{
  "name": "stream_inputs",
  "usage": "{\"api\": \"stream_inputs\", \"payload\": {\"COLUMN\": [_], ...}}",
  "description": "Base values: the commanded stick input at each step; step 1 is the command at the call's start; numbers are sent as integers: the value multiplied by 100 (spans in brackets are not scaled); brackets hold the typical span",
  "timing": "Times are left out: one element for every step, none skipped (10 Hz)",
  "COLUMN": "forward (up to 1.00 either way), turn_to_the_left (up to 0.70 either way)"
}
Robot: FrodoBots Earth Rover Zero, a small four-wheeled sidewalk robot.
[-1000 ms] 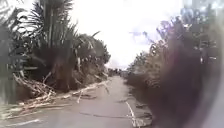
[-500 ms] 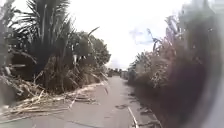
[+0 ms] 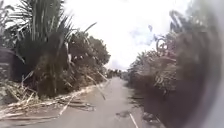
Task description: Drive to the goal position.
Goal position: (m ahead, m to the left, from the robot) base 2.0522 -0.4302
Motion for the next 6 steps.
{"api": "stream_inputs", "payload": {"forward": [70, 70, 70, 70, 70, 70], "turn_to_the_left": [0, 0, 0, 0, 0, 0]}}
